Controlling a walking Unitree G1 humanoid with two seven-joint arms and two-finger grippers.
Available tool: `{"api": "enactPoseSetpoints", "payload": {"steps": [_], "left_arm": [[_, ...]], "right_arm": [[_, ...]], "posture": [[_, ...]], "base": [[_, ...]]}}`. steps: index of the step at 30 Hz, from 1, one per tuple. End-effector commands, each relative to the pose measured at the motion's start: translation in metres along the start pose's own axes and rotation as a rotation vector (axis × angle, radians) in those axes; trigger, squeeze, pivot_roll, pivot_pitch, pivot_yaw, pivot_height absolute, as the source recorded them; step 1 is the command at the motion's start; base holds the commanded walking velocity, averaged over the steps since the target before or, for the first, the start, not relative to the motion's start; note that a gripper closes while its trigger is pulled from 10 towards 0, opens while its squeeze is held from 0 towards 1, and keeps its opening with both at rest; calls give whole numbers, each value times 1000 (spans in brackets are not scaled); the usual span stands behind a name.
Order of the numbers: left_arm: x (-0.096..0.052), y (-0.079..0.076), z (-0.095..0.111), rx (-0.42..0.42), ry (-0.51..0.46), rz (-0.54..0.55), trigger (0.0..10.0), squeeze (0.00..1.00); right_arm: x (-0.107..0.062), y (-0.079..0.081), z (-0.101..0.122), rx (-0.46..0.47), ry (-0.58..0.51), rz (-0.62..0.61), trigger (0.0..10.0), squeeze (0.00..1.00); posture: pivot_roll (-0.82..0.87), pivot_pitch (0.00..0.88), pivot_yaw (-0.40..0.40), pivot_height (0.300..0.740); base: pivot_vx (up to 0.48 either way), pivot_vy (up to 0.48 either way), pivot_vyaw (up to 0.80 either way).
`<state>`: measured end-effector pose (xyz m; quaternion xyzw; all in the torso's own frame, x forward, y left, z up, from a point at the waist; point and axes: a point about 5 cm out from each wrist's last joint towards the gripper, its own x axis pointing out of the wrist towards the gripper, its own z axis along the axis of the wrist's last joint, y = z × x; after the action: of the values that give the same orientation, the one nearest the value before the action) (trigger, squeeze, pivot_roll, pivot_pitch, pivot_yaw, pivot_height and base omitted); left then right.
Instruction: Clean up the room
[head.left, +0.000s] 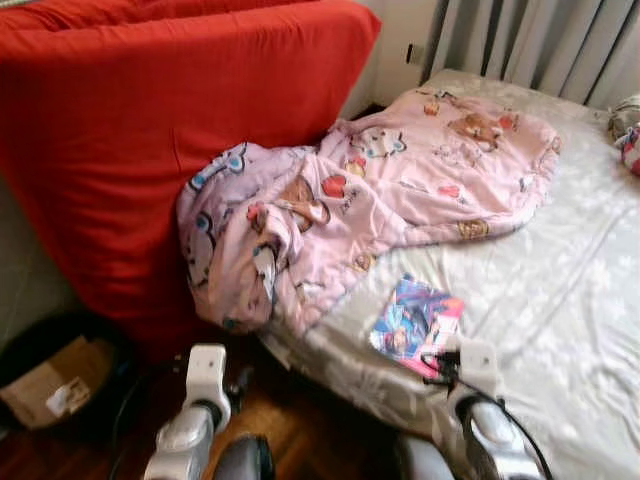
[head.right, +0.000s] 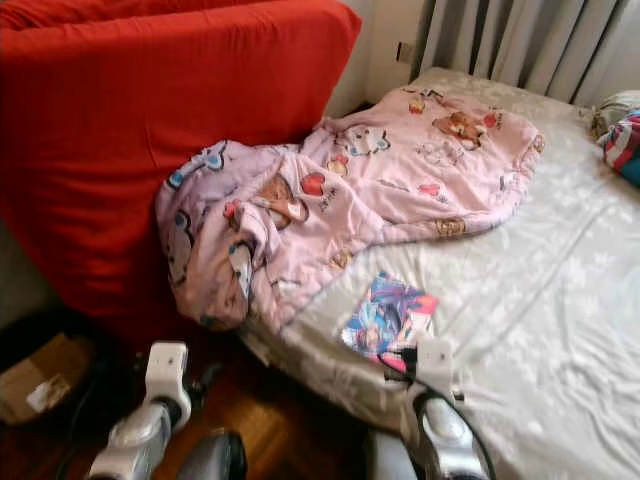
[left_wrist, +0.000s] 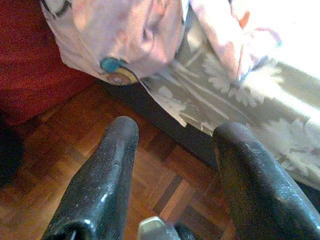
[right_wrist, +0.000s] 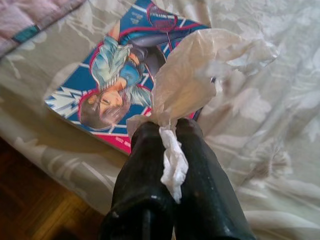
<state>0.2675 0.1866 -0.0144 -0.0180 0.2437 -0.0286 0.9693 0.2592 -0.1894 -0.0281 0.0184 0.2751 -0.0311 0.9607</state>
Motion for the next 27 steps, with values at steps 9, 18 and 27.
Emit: {"api": "enactPoseSetpoints", "payload": {"steps": [9,18,27], "left_arm": [[-11,13,-39,-19,188,81,10000,0],[-21,13,-63,-46,293,120,10000,0],[-28,14,-75,-77,351,147,10000,0]], "right_arm": [[-6,-11,-27,-19,155,-52,10000,0],[-22,-4,-63,-12,284,-60,10000,0],[-28,-6,-75,-6,322,-66,10000,0]], "posture": [[-25,0,-14,740],[-19,0,-18,740],[-42,0,-10,740]], "base": [[0,0,0],[0,0,0],[0,0,0]]}}
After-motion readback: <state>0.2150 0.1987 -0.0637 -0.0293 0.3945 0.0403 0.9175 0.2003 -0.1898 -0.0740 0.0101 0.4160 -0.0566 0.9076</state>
